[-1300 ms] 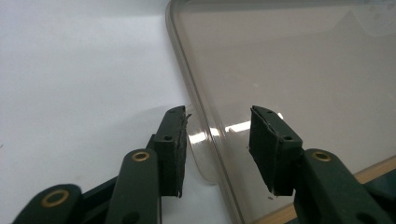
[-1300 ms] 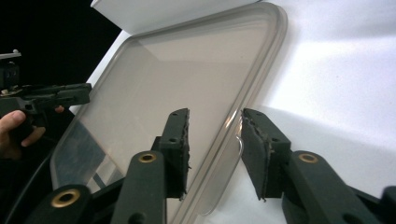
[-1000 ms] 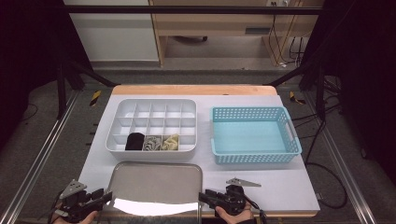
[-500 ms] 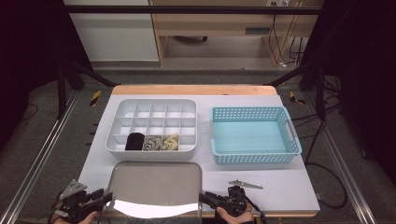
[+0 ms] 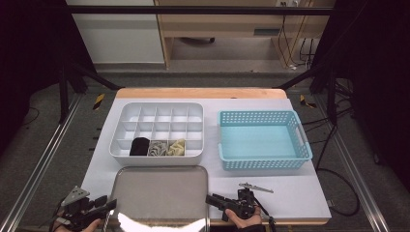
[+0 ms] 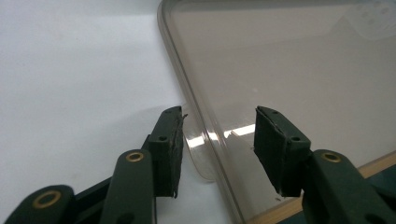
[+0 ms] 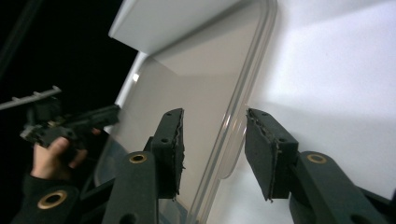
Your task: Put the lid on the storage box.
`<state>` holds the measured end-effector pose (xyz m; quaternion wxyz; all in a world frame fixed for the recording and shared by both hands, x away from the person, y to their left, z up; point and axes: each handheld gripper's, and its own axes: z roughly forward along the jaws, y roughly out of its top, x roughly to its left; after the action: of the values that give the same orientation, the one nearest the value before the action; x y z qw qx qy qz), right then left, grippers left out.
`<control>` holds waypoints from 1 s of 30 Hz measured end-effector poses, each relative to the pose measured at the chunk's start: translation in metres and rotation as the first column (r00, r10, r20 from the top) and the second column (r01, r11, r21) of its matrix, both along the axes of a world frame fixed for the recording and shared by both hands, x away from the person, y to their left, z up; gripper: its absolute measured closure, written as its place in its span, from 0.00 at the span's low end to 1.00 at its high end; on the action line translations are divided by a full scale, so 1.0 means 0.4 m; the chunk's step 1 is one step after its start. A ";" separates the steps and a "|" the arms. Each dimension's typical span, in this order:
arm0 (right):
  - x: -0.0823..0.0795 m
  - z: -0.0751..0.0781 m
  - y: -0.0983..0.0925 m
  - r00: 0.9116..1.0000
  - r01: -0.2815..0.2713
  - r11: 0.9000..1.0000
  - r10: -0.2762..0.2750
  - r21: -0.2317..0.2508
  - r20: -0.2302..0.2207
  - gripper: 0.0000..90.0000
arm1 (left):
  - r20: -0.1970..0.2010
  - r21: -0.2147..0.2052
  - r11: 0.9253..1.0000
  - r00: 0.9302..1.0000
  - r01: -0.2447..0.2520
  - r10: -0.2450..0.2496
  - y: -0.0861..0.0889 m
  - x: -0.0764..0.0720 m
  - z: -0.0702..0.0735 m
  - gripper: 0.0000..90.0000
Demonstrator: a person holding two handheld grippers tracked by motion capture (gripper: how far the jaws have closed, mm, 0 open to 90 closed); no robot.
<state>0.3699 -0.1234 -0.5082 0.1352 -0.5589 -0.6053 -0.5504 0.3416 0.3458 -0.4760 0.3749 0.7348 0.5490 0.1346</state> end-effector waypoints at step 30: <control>0.000 -0.007 0.026 1.000 -0.011 0.999 0.010 0.039 0.022 0.67 | -0.005 -0.013 1.000 1.000 -0.002 0.002 0.003 0.001 -0.001 0.55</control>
<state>0.3701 -0.1128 -0.5109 0.1425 -0.5471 -0.5987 -0.5674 0.3421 0.3470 -0.4764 0.3784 0.7321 0.5513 0.1296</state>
